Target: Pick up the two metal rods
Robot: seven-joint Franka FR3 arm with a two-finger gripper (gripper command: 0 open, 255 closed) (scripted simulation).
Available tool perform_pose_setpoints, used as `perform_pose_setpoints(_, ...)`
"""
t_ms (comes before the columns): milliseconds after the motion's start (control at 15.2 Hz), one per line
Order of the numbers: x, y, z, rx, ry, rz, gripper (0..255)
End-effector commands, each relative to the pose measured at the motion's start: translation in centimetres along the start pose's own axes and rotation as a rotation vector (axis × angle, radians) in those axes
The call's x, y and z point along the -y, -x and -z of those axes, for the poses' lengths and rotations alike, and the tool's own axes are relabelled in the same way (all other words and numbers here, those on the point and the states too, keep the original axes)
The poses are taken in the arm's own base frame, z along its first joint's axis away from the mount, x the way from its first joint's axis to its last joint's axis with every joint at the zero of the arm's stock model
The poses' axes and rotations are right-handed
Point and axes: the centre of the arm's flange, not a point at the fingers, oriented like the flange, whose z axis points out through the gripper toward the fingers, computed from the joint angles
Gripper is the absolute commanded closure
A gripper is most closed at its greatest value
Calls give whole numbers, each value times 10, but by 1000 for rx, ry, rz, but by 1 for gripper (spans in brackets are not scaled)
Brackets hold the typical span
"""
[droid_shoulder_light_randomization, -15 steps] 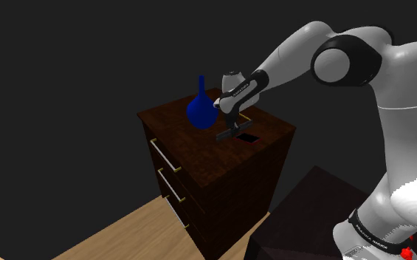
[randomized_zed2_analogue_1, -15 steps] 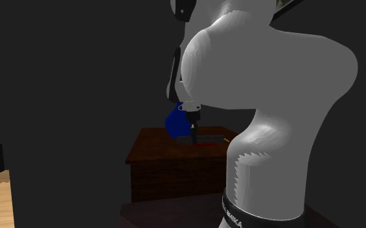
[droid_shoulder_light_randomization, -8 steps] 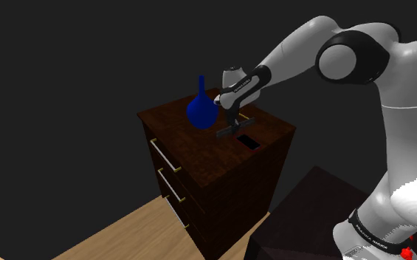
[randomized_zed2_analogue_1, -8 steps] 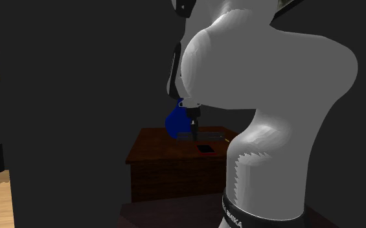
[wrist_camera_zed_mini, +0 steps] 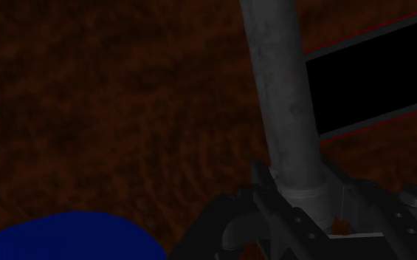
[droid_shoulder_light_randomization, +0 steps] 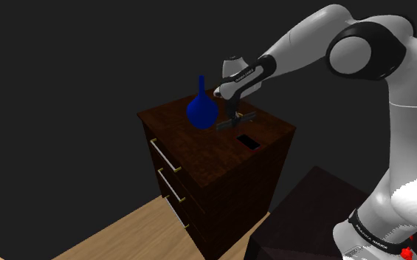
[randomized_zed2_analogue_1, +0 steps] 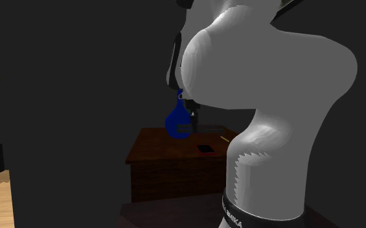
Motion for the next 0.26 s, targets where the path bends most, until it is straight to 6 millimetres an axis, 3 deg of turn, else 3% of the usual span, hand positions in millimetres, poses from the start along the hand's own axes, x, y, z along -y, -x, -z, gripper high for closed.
perform_pose_setpoints(0, 0, 1, 10, 0, 0, 0, 255)
perform_pose_setpoints(198, 0, 2, 16, 0, 0, 0, 255)
